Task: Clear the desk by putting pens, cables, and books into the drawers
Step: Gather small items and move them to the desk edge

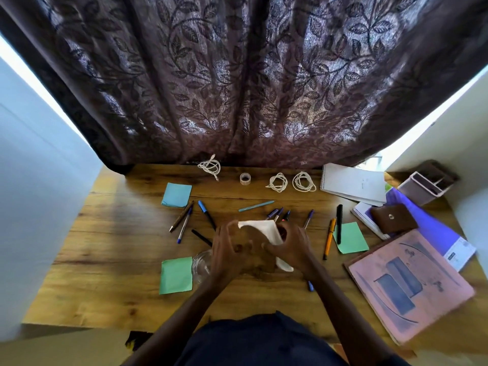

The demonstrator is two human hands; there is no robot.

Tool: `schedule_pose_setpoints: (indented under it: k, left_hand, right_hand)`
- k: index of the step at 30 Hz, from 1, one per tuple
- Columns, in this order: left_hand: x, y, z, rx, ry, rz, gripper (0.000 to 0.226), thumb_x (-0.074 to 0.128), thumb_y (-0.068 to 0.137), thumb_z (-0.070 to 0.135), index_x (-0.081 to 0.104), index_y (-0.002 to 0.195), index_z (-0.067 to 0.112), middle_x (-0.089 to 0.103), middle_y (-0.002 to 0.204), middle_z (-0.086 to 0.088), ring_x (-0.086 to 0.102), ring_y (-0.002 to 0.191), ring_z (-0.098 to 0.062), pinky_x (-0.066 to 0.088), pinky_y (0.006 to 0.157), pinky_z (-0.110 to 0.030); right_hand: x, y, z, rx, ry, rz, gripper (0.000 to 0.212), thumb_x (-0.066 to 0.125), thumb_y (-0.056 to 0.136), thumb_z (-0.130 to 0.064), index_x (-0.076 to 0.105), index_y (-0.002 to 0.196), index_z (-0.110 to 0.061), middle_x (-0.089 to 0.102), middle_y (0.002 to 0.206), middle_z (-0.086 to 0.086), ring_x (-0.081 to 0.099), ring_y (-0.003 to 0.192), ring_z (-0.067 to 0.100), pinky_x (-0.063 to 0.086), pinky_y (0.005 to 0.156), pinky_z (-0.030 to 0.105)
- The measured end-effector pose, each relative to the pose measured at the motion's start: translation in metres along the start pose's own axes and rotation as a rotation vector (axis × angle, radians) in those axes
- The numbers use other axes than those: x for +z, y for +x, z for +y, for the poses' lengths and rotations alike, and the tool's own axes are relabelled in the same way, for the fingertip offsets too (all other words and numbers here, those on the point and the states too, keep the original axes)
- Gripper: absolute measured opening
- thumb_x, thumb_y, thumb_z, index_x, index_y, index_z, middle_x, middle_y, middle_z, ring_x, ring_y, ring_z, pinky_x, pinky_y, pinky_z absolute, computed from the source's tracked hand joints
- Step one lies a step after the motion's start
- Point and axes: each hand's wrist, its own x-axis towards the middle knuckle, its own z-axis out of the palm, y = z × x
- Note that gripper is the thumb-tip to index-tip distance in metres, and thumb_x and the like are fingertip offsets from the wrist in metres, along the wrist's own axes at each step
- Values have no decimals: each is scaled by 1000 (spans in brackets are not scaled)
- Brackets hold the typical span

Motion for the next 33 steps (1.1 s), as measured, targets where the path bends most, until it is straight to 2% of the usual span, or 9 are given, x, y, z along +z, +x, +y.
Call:
schedule_pose_setpoints:
  k: [4, 10, 14, 20, 24, 27, 30, 32, 33]
  left_hand:
    - [14, -6, 16, -114, -197, -199, 51, 79, 83, 20, 50, 123, 30, 63, 120, 8, 66, 107, -9, 59, 74, -21]
    - [22, 7, 20, -164, -143, -313, 93, 90, 64, 36, 42, 142, 20, 63, 128, 6, 64, 115, -11, 59, 90, -35]
    - [19, 12, 14, -112, 32, -237, 82, 89, 66, 38, 50, 136, 20, 67, 117, 9, 65, 101, -4, 54, 75, -14]
    - [-12, 18, -16, -151, 2, -119, 76, 86, 69, 43, 55, 135, 24, 69, 117, 8, 68, 100, -13, 61, 82, -39]
    - [-59, 31, -55, -141, -7, -98, 59, 85, 64, 40, 66, 118, 27, 74, 104, 11, 71, 91, -10, 61, 78, -42]
    - [-90, 41, -85, -83, -40, -27, 56, 85, 62, 31, 67, 115, 26, 75, 102, 9, 72, 91, -10, 60, 77, -41]
    - [-124, 44, -103, -98, -107, 31, 66, 82, 59, 26, 64, 123, 24, 74, 107, 9, 70, 93, -5, 57, 76, -24]
    - [-151, 43, -111, -162, -110, 69, 55, 77, 56, 28, 69, 110, 21, 73, 94, 11, 67, 78, 0, 49, 64, -16]
    - [-162, 45, -118, -178, -101, 101, 51, 76, 55, 29, 69, 105, 18, 70, 88, 13, 64, 73, -1, 44, 60, -11]
  right_hand:
    - [1, 4, -11, 106, 107, 43, 79, 75, 58, -70, 63, 117, -18, 70, 108, -7, 66, 94, 13, 56, 81, 36]
    - [8, 1, -14, 167, 302, -26, 72, 88, 66, -50, 53, 122, -20, 63, 104, -12, 59, 84, -2, 41, 62, 7]
    - [20, 4, -23, 229, 453, -93, 73, 86, 69, -51, 53, 126, -21, 63, 112, -8, 61, 95, 5, 45, 63, 10]
    - [51, 16, -48, 317, 657, -101, 73, 78, 62, -73, 63, 115, -25, 71, 107, -2, 71, 95, 15, 64, 76, 42]
    - [80, 17, -94, 279, 683, -89, 37, 69, 84, -59, 73, 96, -24, 75, 95, -3, 72, 92, 15, 62, 80, 39]
    - [111, 20, -124, 267, 674, -71, 44, 63, 79, -69, 74, 97, -30, 75, 96, -10, 71, 96, 11, 58, 87, 39]
    - [140, 31, -157, 286, 635, -73, 32, 65, 88, -56, 74, 93, -25, 74, 88, -11, 69, 90, 7, 57, 84, 26]
    - [158, 38, -179, 292, 596, -107, 23, 63, 94, -43, 73, 96, -23, 71, 87, -13, 66, 85, 3, 52, 77, 14]
    - [168, 43, -188, 285, 581, -116, 23, 63, 94, -45, 73, 93, -25, 71, 87, -13, 66, 83, 4, 53, 79, 16]
